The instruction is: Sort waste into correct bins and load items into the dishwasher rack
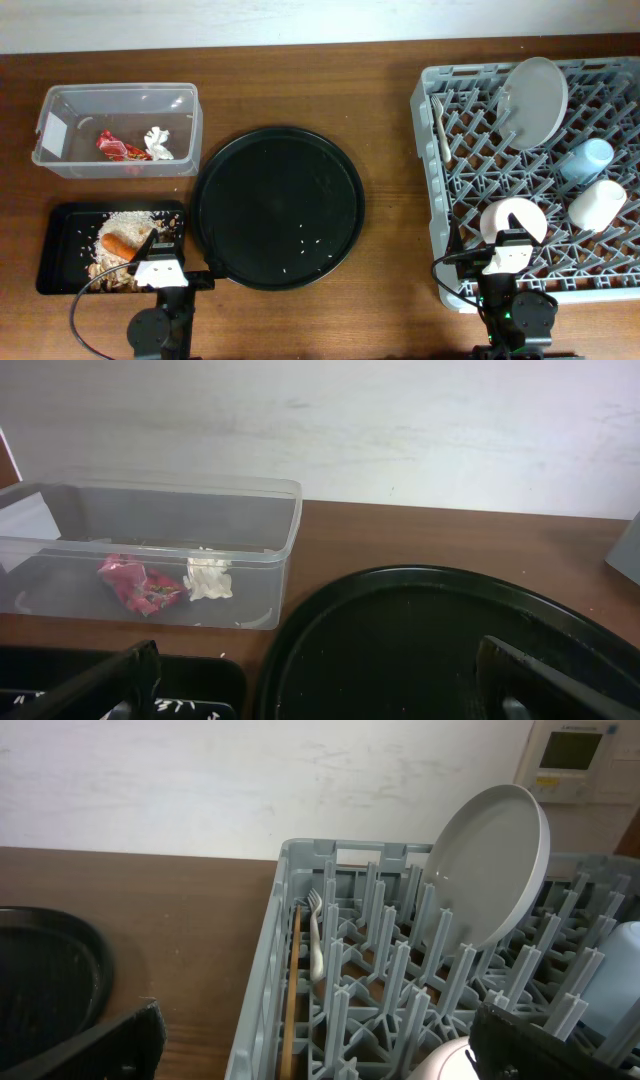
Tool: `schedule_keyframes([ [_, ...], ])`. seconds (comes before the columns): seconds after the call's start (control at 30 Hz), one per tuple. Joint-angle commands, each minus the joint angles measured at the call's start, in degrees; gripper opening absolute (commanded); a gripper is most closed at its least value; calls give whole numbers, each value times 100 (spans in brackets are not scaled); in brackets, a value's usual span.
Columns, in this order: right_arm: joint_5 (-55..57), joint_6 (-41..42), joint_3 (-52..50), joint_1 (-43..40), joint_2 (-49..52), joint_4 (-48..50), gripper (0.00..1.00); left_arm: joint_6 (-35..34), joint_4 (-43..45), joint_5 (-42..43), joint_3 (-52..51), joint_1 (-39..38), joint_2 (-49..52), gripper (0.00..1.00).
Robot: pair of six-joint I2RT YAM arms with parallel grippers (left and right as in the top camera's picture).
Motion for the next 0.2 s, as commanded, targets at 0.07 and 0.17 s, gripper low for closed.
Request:
schedule_keyframes([
  [0.07, 46, 4, -28, -42, -48, -28, 99, 72, -48, 42, -9, -26, -55, 99],
  [0.17, 46, 4, -28, -42, -48, -28, 99, 72, -48, 44, -9, -26, -55, 99],
])
